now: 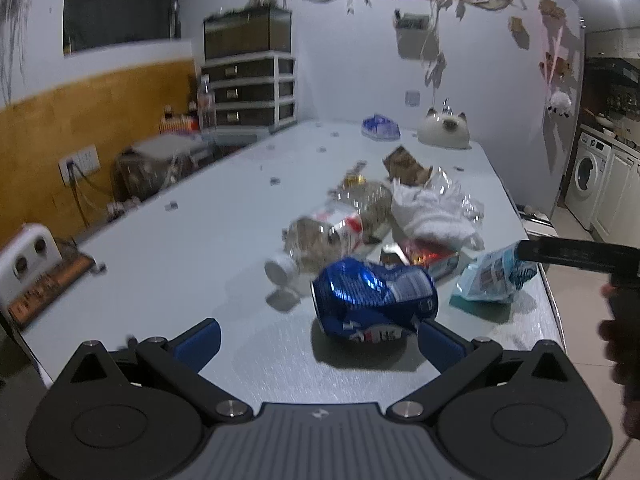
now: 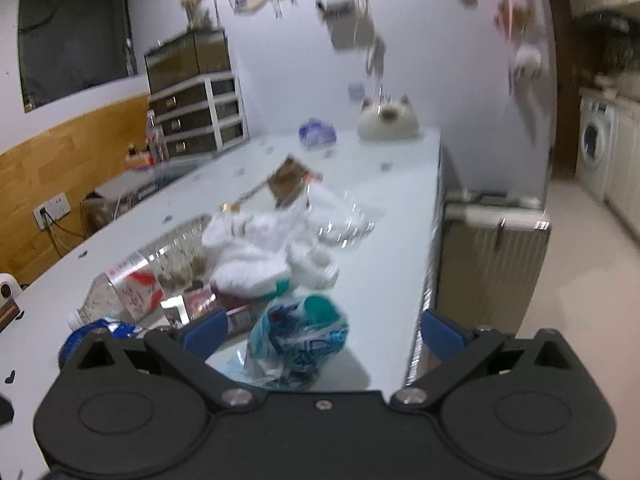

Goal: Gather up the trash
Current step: 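Grasp the blue Pepsi can with the left tool while the right tool grasps the teal-capped bag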

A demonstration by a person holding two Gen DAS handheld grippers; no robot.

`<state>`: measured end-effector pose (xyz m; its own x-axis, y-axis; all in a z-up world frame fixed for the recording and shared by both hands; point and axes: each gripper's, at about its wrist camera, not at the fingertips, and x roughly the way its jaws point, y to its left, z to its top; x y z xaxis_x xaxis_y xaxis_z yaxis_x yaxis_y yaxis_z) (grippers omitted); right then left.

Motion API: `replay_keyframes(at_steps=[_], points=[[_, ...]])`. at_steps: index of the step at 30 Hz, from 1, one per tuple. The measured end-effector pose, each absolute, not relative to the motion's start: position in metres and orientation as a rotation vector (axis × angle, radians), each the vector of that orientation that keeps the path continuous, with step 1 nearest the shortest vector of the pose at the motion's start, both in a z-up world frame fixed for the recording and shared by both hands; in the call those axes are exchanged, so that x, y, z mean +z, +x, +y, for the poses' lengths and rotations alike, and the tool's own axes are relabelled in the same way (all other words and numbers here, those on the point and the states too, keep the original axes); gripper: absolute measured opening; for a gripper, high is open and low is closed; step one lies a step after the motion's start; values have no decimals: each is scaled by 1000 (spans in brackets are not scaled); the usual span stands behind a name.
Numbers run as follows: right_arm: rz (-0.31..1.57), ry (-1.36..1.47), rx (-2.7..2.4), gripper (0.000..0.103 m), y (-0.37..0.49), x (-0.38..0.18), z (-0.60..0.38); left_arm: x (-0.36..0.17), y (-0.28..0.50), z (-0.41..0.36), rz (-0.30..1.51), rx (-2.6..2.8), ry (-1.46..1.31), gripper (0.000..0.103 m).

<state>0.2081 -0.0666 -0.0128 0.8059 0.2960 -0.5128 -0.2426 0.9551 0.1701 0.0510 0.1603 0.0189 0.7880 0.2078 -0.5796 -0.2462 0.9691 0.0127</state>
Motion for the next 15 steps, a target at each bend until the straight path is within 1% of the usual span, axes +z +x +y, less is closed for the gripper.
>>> replay_keyframes(at_steps=[3,4,6,8,12,15], points=[[590,114,275,102,222,-23,-61,9,58,166,651,213,-151,103],[595,119,280,96,225,-25,-60,6,60,167,656,192,-183,103],[619,121,302,90,232,-30,-57,-1,64,167,654,143,-236,103],[642,120,315,87,237,-34,-54,-6,71,162,655,90,-263,103],[671,105,342,66,242,-38,-49,-18,84,154,675,30,-304,103],[668,87,358,62,242,-37,-47,-24,90,152,677,7,-349,103]])
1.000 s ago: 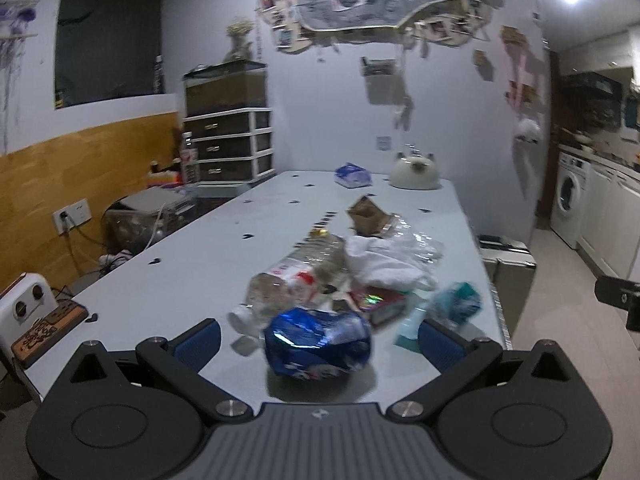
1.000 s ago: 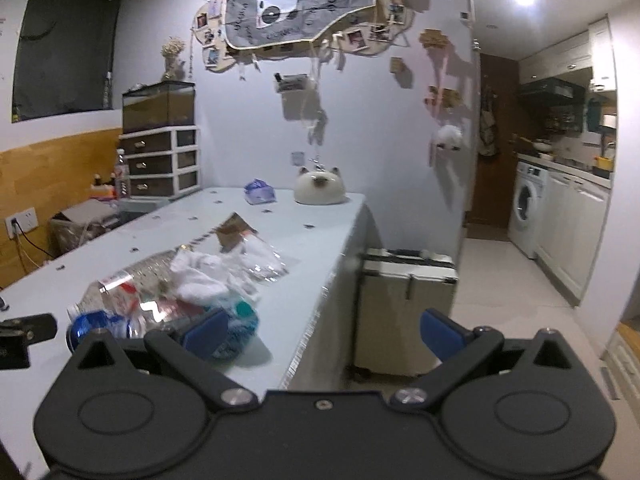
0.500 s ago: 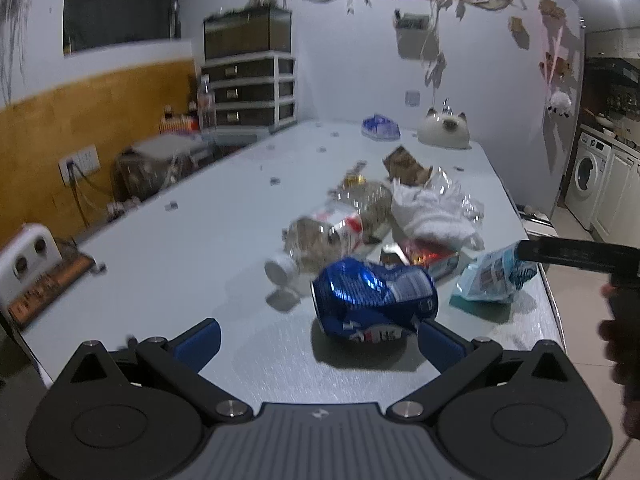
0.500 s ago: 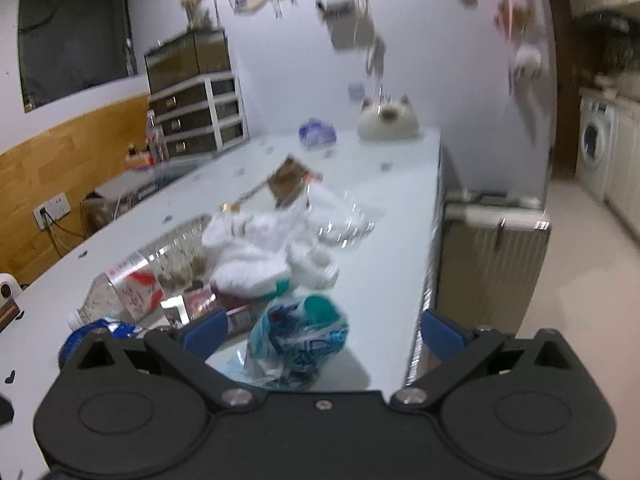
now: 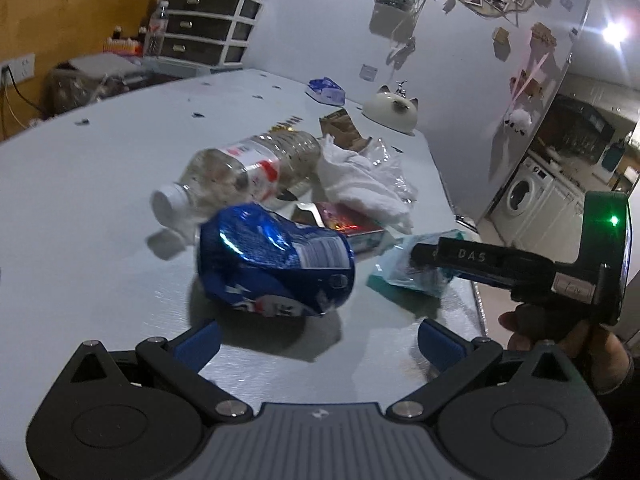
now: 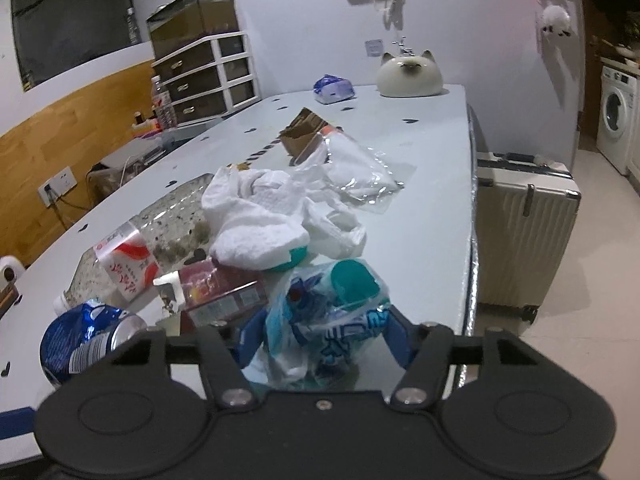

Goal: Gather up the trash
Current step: 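Grasp the blue Pepsi can with the left tool while the right tool grasps the teal-capped bag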

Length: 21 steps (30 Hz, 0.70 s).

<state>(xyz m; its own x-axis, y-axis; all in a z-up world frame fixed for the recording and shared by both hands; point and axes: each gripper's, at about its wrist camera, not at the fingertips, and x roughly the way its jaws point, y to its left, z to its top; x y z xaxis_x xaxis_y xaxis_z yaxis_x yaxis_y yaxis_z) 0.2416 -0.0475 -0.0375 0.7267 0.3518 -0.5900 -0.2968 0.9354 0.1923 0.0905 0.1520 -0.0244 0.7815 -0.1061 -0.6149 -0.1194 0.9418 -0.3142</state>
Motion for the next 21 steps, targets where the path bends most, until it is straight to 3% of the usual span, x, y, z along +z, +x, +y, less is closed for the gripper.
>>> replay_keyframes(at_steps=[3,12,21], points=[[652,56,362,57,238,-34,-45,-31,97,156,692,-18,-429,103],[505,97,491,56,233,4,-27,-51,105,175,683,-50,-719,102],[535,7,625,56,228,-8,11,-59,110,199,591,-12,-882,100]])
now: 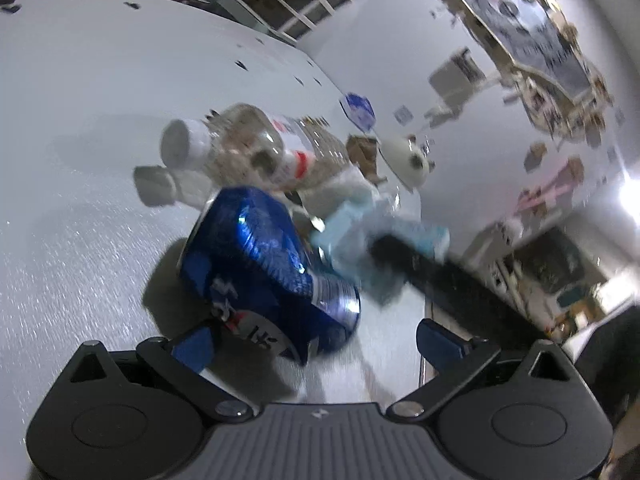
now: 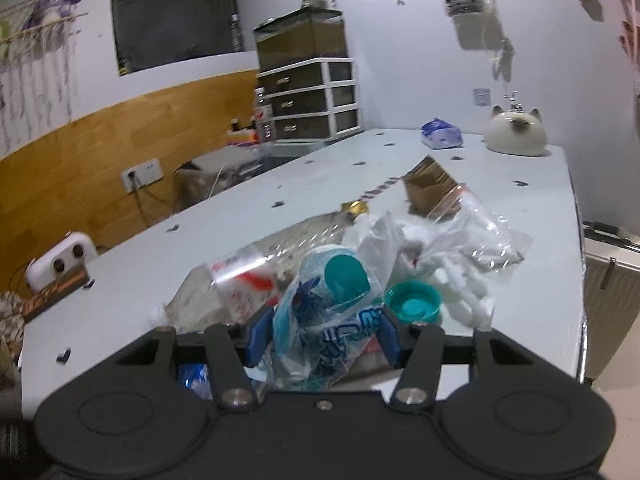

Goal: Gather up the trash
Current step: 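Grasp the blue Pepsi can with the left tool while the right tool grasps the teal-capped bag, then carry the can and bag with both tools over the yellow wastebasket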

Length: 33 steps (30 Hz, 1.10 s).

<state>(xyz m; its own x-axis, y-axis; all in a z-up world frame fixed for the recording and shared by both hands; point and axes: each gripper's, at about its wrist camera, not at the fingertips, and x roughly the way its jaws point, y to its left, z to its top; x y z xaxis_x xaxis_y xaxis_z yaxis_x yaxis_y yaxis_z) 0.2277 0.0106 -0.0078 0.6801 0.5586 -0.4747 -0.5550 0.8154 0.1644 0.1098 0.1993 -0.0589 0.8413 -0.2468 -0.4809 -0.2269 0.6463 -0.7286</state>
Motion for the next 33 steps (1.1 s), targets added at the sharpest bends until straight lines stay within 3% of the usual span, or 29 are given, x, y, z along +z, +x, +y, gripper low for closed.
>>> replay_keyframes(at_steps=[7,11,15,17,21,33], points=[[568,-12,613,56,220,-17,6,-63,116,217,580,30,-943,75],[579,-20,620,56,214,-22,8,-67,115,227,587,68,-985,56],[579,-25,625,55,210,-25,9,-68,118,236,599,91,-1028,49],[579,-28,627,55,208,-24,10,-64,119,237,593,86,-1026,39],[575,-34,619,55,201,-21,7,-51,120,229,603,91,-929,33],[537,-23,544,55,167,-6,-23,-17,108,173,618,153,-458,33]])
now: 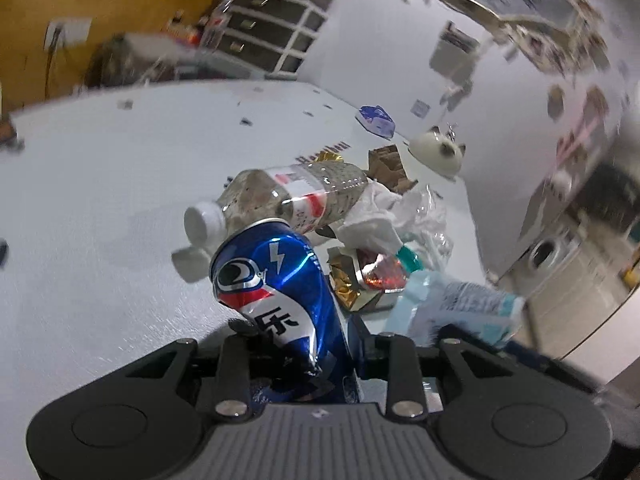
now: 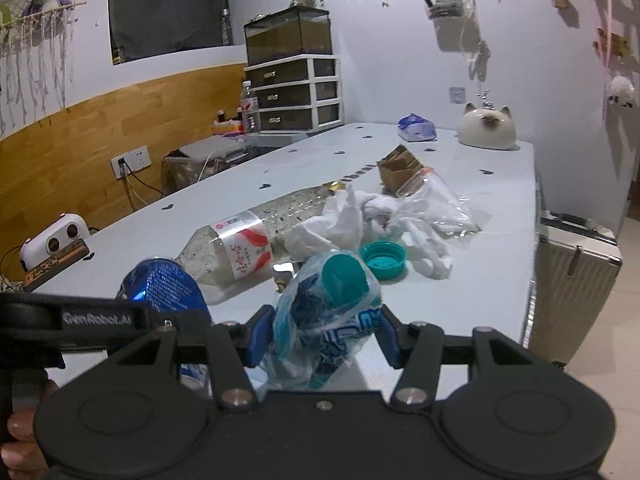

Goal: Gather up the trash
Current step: 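Carry the can and bag with both tools over the yellow wastebasket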

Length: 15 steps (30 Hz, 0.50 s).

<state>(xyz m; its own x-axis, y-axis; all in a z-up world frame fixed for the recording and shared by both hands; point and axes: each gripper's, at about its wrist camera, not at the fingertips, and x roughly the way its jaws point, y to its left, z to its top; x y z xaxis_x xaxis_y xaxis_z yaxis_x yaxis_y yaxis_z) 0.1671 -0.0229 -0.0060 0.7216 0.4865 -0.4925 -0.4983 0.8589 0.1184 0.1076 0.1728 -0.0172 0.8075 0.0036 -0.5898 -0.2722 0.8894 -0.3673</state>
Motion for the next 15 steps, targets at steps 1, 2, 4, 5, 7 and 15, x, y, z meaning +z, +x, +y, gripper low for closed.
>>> replay_keyframes(at_steps=[1,2,4,5,7,15], points=[[534,-22,537,55,164,-5,-26,-15,105,167,609,158,-416,33],[531,-23,527,55,160,-5,-29,-13,102,163,600,158,-389,33],[525,-20,516,55,152,-3,-36,-11,96,156,584,148,-358,33],[524,-16,512,55,148,-3,-40,-9,94,152,581,143,-344,33],[521,-11,499,55,140,-2,-47,-5,91,143,583,147,-301,33],[491,6,443,55,108,2,-74,5,71,109,557,171,-158,33]])
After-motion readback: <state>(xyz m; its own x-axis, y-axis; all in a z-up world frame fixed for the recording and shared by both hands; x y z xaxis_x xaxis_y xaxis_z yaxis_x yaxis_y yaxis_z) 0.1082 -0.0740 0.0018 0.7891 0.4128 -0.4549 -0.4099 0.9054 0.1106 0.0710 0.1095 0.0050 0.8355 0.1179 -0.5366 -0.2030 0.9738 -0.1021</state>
